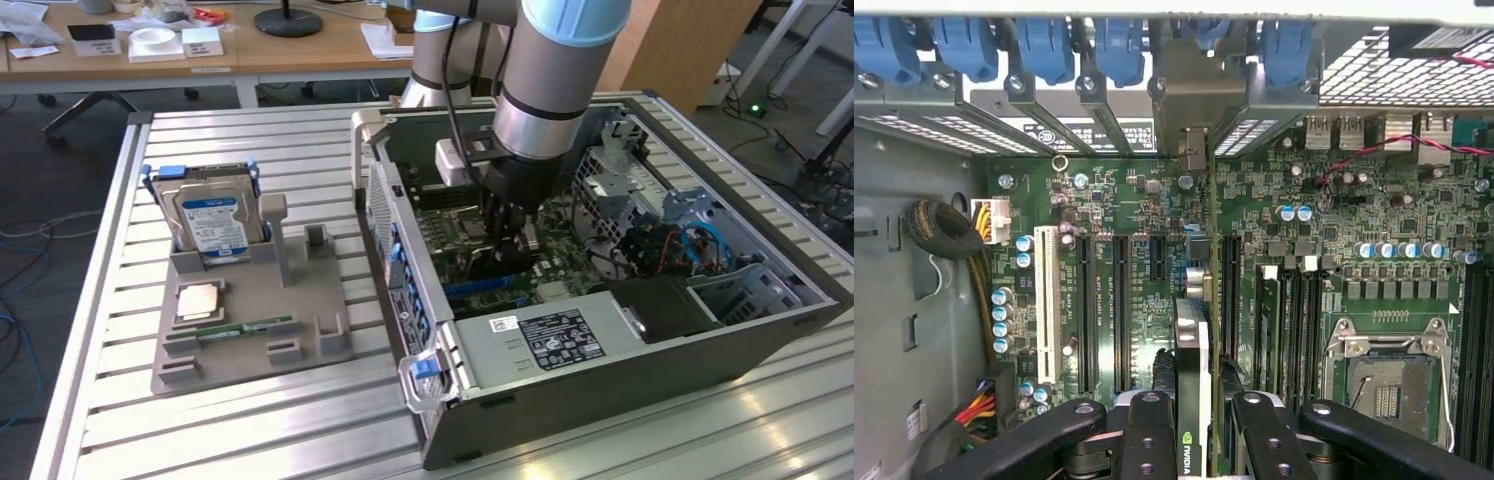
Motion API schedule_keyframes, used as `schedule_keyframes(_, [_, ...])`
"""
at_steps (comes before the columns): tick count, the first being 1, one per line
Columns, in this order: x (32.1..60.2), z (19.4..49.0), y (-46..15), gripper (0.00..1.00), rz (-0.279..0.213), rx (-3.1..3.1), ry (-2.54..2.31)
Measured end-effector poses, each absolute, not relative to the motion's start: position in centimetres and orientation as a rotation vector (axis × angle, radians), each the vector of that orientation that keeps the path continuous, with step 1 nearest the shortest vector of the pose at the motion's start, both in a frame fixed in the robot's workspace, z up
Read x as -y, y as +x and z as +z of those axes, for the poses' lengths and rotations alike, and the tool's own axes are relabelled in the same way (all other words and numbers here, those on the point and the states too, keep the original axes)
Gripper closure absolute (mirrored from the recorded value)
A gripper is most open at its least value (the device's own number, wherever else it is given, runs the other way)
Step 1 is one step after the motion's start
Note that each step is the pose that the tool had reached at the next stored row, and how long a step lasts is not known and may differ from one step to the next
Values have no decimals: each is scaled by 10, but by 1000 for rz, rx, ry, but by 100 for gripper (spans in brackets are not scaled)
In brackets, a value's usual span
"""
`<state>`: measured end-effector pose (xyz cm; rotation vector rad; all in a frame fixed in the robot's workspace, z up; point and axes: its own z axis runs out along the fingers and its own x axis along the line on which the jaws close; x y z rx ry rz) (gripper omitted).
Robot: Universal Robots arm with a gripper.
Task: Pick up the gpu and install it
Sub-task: 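Insert the gpu into the slot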
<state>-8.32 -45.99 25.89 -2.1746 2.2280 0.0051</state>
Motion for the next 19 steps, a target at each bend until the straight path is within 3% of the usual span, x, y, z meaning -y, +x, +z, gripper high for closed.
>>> schedule_keyframes(19, [460,255,-85,73,-2,-2226,-2172])
